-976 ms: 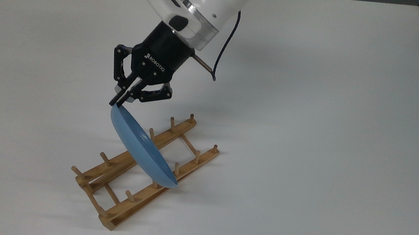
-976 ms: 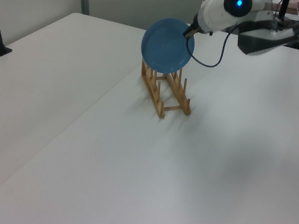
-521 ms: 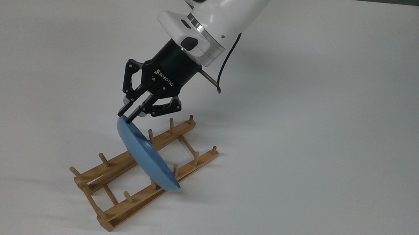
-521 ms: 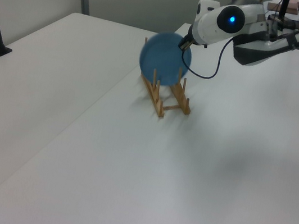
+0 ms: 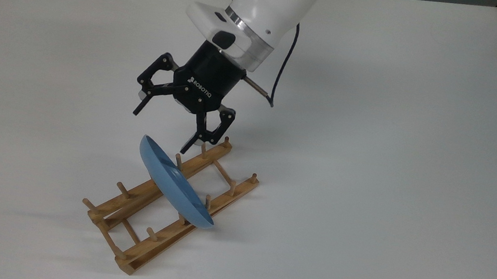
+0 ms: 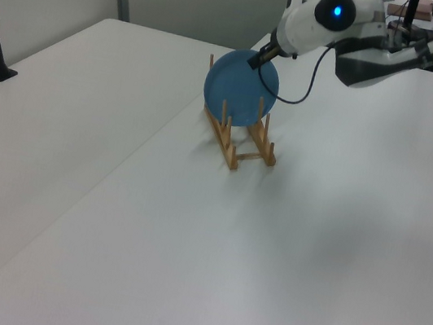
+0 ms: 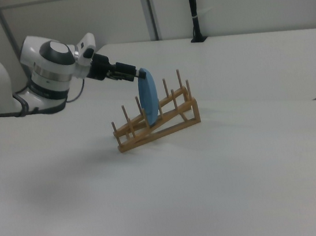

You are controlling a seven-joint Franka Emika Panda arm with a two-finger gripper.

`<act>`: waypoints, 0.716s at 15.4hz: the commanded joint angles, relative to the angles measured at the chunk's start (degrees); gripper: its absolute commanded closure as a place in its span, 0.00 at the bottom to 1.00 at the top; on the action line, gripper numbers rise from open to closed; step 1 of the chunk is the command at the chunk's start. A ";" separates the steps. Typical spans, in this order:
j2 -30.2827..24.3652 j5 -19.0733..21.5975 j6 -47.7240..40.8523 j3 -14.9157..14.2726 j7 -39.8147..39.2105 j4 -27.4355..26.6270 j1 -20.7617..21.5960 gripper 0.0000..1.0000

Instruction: Place plate in plate rack

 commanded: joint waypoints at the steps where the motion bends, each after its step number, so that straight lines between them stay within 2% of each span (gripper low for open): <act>1: -2.76 11.59 -1.22 0.77 -0.94 0.07 0.31 0.00; 3: -3.73 19.59 -2.44 0.86 -3.05 0.07 0.40 0.00; 5: -5.05 28.46 -7.34 1.21 -6.20 0.07 0.40 0.00; 9: -10.66 49.11 -21.22 1.38 -21.64 -0.54 0.22 0.00; 11: -13.21 55.55 -28.16 1.38 -30.09 -0.80 -0.48 0.00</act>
